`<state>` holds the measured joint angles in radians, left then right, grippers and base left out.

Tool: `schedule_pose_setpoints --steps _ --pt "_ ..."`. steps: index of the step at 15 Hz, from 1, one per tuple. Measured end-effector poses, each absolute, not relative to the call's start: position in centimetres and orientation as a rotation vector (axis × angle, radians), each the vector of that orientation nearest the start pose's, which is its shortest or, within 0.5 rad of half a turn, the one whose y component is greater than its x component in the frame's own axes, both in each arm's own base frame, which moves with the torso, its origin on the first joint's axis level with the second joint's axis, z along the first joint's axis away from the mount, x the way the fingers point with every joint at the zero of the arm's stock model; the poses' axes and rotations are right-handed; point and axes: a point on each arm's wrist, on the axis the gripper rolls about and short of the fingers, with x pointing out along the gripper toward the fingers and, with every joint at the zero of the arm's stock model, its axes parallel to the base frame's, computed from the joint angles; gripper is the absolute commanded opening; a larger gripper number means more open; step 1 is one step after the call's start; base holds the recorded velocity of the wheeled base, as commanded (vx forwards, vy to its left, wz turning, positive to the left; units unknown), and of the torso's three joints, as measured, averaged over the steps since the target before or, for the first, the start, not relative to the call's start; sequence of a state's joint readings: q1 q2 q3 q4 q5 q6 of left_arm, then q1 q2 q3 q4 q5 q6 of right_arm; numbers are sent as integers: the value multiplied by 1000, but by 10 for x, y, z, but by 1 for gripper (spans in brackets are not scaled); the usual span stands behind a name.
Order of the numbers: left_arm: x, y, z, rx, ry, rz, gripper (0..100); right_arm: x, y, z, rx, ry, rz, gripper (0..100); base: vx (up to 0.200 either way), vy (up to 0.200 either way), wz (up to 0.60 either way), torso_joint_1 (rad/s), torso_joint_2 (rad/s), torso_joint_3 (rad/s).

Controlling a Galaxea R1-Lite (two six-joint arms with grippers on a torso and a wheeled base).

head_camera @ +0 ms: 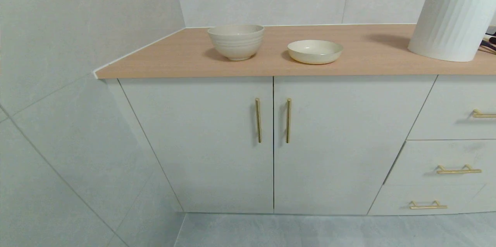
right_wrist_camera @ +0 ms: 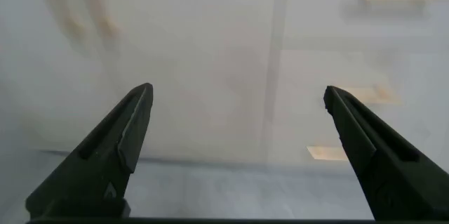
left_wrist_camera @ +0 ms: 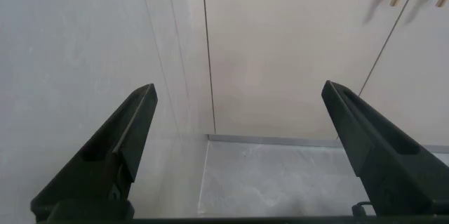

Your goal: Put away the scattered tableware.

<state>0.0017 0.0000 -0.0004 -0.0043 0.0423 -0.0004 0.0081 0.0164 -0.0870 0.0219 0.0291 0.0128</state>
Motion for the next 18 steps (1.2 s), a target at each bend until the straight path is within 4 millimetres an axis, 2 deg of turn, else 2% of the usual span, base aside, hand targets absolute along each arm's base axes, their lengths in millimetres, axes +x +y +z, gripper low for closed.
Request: schedule_pose_setpoints --steps 1,3,6,9,13,16,18 --pt "-23 1 76 -1 -4 44 100 -33 1 116 18 -83 98 100 0 0 0 0 0 0" --pt "-23 1 76 -1 -5 44 100 -27 1 142 23 -47 206 100 0 0 0 0 0 0" --pt "-23 1 76 -1 -4 44 100 15 7 179 30 101 366 100 0 0 0 0 0 0" --pt "-23 1 76 -1 -4 44 100 89 28 218 37 156 496 100 0 0 0 0 0 0" --pt "-23 1 76 -1 -4 44 100 195 83 245 67 147 638 100 0 0 0 0 0 0" --pt "-23 1 76 -1 -5 44 100 260 128 248 82 149 704 100 0 0 0 0 0 0" --pt "-23 1 76 0 -5 44 100 289 155 240 144 189 740 100 0 0 0 0 0 0"
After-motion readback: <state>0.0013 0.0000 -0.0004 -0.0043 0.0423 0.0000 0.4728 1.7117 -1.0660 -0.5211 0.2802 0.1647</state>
